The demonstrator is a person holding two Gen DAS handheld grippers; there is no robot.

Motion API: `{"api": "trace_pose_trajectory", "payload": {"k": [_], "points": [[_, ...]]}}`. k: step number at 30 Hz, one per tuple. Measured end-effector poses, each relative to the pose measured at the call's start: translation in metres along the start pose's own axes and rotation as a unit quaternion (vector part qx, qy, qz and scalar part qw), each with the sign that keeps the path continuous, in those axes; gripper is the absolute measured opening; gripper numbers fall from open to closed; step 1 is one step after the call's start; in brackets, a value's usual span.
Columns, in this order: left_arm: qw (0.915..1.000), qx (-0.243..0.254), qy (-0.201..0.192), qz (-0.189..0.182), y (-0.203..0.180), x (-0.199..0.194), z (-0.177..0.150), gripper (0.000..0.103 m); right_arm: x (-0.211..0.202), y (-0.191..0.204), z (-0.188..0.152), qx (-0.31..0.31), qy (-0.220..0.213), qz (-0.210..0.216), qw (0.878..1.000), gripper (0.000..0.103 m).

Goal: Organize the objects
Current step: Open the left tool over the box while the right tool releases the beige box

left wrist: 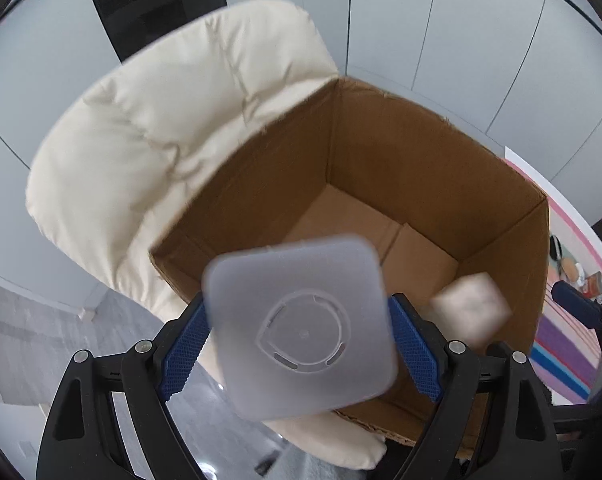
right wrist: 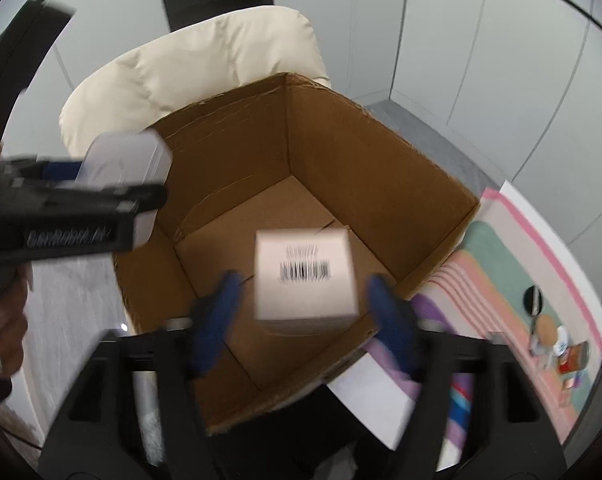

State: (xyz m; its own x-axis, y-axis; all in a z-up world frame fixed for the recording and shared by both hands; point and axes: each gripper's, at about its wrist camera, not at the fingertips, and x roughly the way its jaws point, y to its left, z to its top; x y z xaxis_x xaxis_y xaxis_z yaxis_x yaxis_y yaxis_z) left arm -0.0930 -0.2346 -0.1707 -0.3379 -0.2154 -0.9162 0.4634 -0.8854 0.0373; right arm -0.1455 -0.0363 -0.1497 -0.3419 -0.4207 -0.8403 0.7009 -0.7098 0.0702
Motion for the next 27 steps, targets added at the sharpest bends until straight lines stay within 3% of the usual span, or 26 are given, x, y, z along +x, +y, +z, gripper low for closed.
{"api": "trace_pose_trajectory", "payload": {"k": [6, 17, 27], "points": [[1.0000, -0.001, -0.007, -0.005, 0.001, -0.007, -0.003, 0.096, 0.001, -0.005, -0.005, 0.011, -0.002, 0.008, 1.000, 0.092], [0.9998, 0.006, -0.018, -0.001, -0.002, -0.016, -0.007, 0.096, -0.014, -0.018, -0.014, 0.032, -0.004, -0.010, 0.999, 0.092], [0.9996, 0.001, -0.021, -0.017, -0.001, -0.048, -0.033, 0.096, -0.047, -0.023, -0.035, 0.051, -0.005, -0.026, 0.998, 0.092]]}}
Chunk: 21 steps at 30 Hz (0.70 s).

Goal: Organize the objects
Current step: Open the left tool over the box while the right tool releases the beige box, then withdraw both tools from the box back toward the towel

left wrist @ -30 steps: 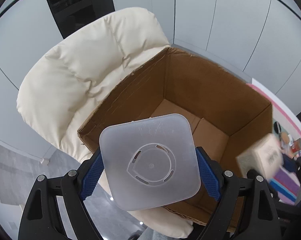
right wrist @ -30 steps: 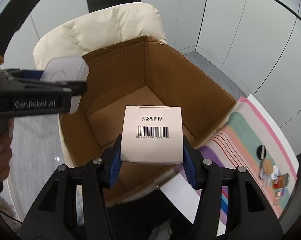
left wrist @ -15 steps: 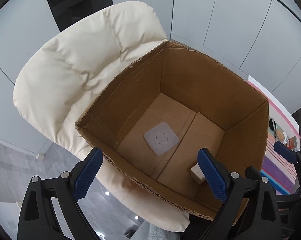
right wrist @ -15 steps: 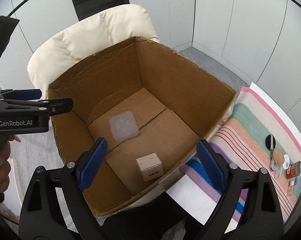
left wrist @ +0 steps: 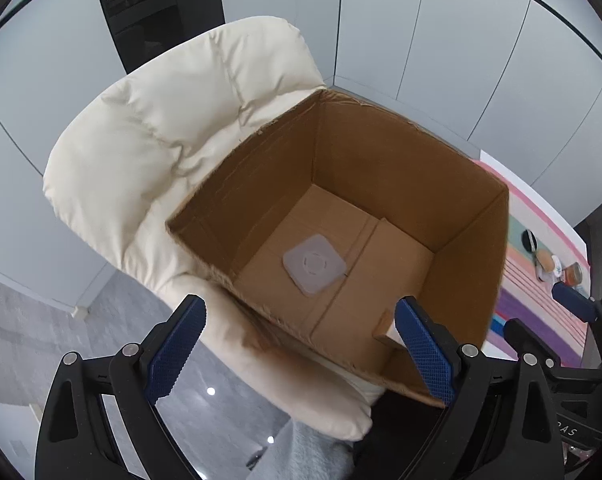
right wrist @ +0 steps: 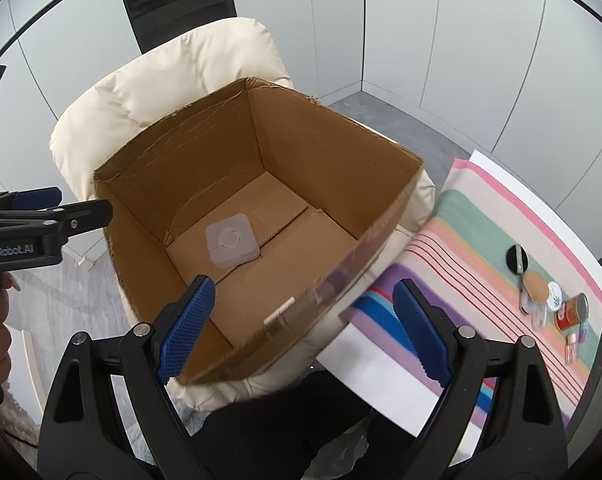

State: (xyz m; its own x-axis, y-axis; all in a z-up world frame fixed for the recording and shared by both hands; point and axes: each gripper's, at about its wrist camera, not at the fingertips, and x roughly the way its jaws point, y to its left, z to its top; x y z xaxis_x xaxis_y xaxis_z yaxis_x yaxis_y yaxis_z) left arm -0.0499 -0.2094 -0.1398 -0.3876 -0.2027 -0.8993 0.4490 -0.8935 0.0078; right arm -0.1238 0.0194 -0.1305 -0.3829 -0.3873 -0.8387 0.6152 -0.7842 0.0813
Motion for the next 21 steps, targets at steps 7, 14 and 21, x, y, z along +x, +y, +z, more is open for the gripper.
{"api": "trace_pose_trajectory", "payload": {"k": [7, 14, 21], "points": [[0.9994, -0.022, 0.025, -0.011, 0.004, -0.013, -0.037, 0.096, -0.029, 0.000, -0.021, 0.003, -0.006, -0.012, 1.000, 0.092], [1.0000, -0.003, -0.008, -0.002, -0.001, -0.048, -0.076, 0.096, -0.051, -0.001, -0.044, 0.023, -0.006, -0.006, 1.000, 0.092], [0.9995, 0.020, -0.024, -0.003, -0.006, -0.072, -0.112, 0.096, -0.073, 0.007, -0.075, 0.009, 0.005, -0.004, 1.000, 0.092]]}}
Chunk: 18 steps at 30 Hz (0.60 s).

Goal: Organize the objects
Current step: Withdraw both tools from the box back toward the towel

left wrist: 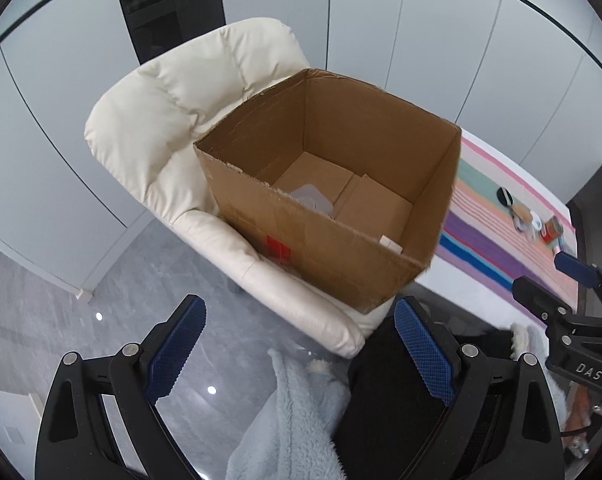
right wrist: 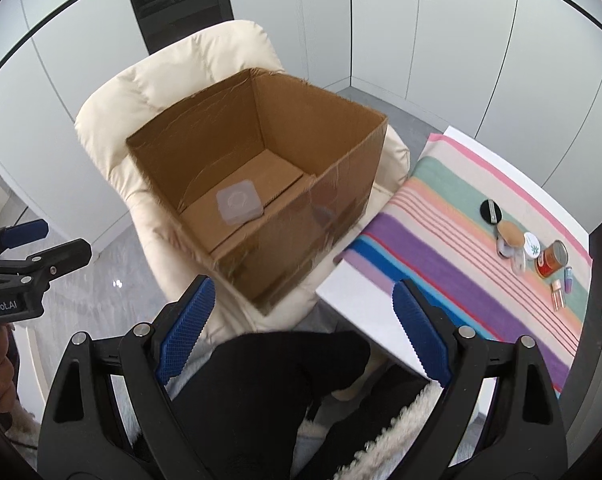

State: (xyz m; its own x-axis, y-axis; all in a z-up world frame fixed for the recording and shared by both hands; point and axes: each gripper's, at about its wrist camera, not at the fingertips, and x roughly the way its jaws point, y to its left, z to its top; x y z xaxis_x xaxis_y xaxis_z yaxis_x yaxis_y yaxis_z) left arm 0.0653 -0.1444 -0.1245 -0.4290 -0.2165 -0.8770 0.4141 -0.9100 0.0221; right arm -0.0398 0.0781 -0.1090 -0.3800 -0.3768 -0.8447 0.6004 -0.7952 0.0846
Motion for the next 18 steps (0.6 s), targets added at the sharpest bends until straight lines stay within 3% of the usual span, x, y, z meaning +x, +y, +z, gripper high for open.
{"api": "trace_pose_trajectory", "payload": {"k": [9, 18], "points": [[0.9996, 0.017, -0.018, -0.012, -0.012, -0.008, -0.003, 0.096, -0.021, 0.009, -0.016, -0.014, -0.011, 0.002, 1.000, 0.092], [0.9984, 0.043, -0.008, -0.035, -0.039, 0.003, 0.003, 0.096, -0.037, -0.028, -0.026, 0.030, -0.023, -0.032, 0.999, 0.092]]}}
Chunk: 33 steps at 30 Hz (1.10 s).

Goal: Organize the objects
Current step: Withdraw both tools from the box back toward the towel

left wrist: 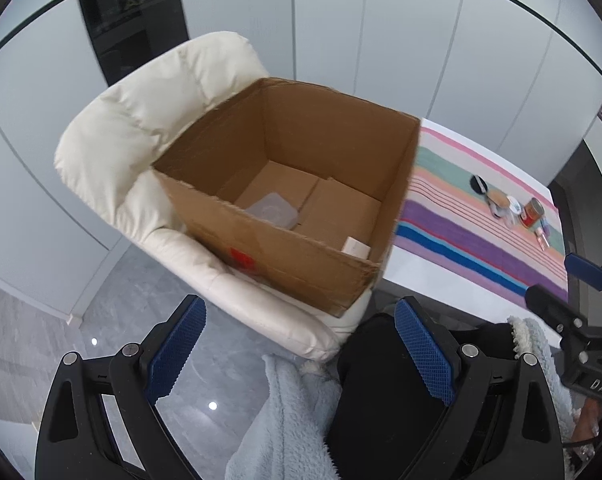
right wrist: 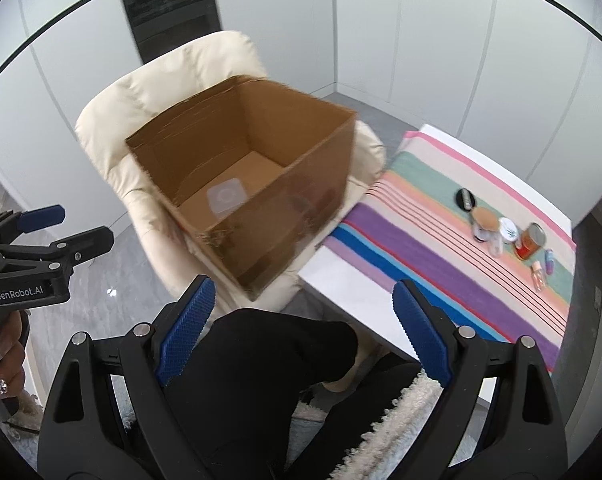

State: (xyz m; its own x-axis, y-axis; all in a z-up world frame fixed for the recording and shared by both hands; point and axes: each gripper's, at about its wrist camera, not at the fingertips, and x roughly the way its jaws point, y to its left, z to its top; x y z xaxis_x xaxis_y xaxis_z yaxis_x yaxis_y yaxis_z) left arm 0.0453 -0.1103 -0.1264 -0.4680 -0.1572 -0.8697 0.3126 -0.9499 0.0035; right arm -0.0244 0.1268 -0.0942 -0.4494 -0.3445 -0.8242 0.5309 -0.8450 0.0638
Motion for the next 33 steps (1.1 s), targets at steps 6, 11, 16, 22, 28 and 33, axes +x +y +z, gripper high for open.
{"api": "trace_pose_trajectory", "payload": {"k": [6, 11, 16, 22, 28, 33], "points": [[0.9994, 0.033, -0.003, -0.014, -0.033, 0.004, 0.005, 0.096, -0.006, -0.037, -0.012, 0.042, 0.001, -0.025, 0.999, 0.092], [0.9951, 0.096, -0.008, -0.024, -0.077, 0.006, 0.008, 0.096, -0.013, -0.072, -0.026, 0.079, 0.003, -0.046, 0.996, 0.092], [0.9884, 0.140, 0.008, -0.059, -0.122, 0.014, 0.011, 0.096, -0.018, -0.109, -0.043, 0.121, 0.010, -0.071, 0.990, 0.092], [0.9797, 0.179, 0.011, -0.090, -0.171, 0.018, 0.017, 0.096, -0.028, -0.151, -0.068, 0.169, 0.014, -0.099, 0.980, 0.092], [0.9710, 0.206, 0.022, -0.119, -0.216, 0.021, 0.018, 0.096, -0.042, -0.193, -0.096, 0.217, 0.014, -0.125, 0.968, 0.092], [0.9645, 0.229, 0.021, -0.129, -0.253, 0.022, 0.018, 0.096, -0.055, -0.222, -0.118, 0.251, 0.008, -0.145, 0.957, 0.092]]}}
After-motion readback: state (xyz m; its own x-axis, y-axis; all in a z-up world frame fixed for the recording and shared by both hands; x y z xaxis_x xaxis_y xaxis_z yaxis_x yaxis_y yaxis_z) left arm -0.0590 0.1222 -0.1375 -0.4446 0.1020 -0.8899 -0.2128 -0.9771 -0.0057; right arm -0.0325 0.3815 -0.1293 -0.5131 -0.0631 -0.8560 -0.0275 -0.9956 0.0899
